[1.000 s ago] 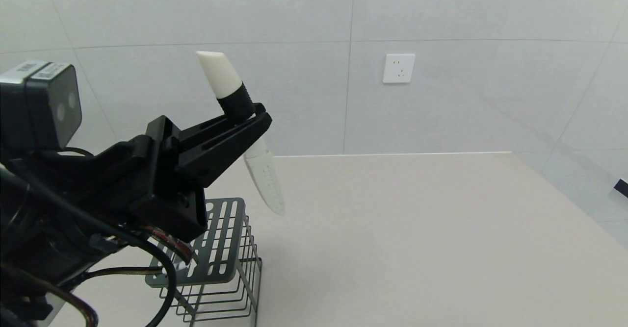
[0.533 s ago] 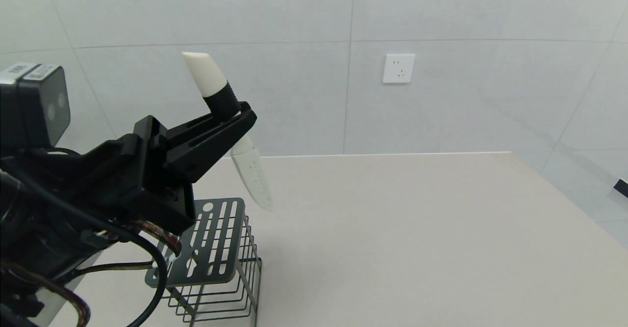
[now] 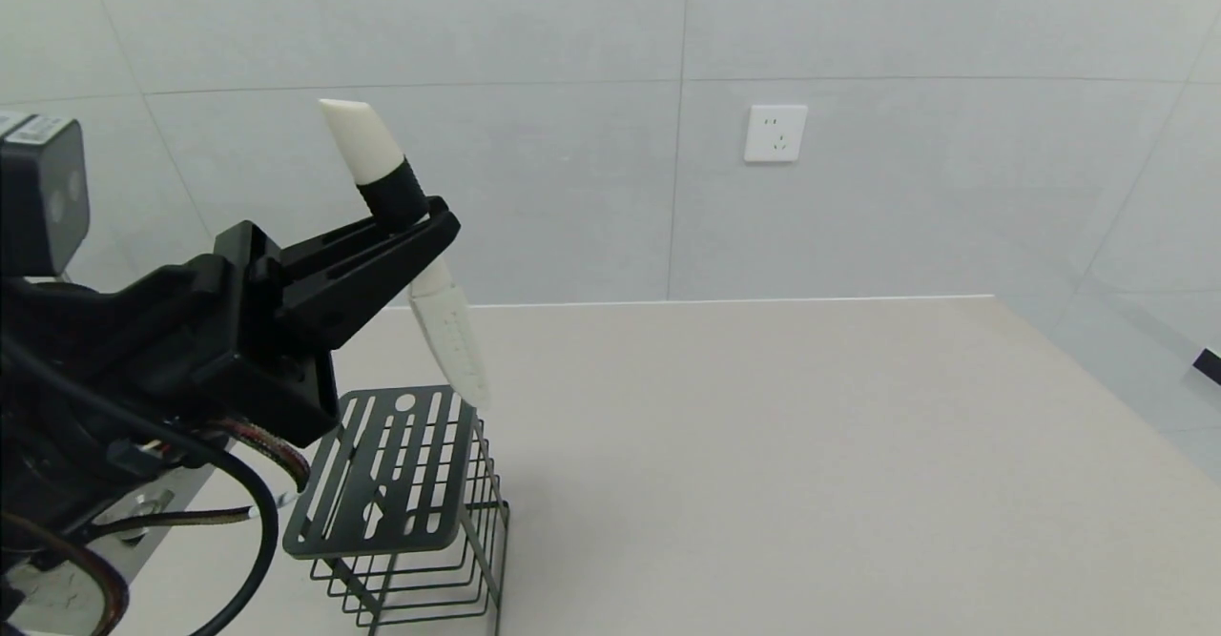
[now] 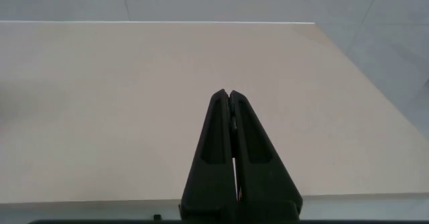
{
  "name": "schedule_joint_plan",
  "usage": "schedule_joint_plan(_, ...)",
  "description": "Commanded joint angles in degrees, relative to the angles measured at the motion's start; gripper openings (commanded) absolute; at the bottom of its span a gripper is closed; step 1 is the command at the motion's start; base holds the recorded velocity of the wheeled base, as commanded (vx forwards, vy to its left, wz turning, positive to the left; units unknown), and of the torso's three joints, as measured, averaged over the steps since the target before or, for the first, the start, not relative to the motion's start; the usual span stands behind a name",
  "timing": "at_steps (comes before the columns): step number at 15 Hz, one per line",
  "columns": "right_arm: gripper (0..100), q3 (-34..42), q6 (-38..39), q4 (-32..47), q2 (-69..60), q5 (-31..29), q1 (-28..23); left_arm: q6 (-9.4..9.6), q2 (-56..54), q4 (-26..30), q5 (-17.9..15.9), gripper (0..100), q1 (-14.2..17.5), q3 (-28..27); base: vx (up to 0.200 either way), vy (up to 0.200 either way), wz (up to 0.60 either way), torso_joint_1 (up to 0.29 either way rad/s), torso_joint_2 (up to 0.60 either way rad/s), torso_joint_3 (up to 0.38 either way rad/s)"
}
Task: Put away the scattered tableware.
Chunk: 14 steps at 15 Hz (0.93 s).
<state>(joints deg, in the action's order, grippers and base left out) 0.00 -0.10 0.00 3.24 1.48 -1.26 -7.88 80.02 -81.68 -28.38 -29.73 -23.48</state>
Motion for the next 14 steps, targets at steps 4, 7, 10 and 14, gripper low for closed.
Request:
schedule_joint_plan(4,0,0.0,0.54,0.0,-3.24,0.11,1.17,6.29,-0.13,3.72,8.78,0,0.29,-4.03,0.0,0.0,0.0,0.0,0.0,0.0)
schedule_joint_plan(7,0,0.0,0.54,0.0,-3.24,0.11,1.17,6.38,-0.65,3.89,17.31,0,-1.47,-3.68,0.0,0.0,0.0,0.0,0.0,0.0)
schedule_joint_plan(10,0,0.0,0.54,0.0,-3.24,0.11,1.17,7.17,-1.27,5.48,25.74,0,-6.39,-0.6,0.0,0.0,0.0,0.0,0.0,0.0)
schedule_joint_plan(14,0,0.0,0.54,0.0,-3.24,0.11,1.17,9.98,-1.62,5.83,29.79,0,-7.97,3.79,0.0,0.0,0.0,0.0,0.0,0.0)
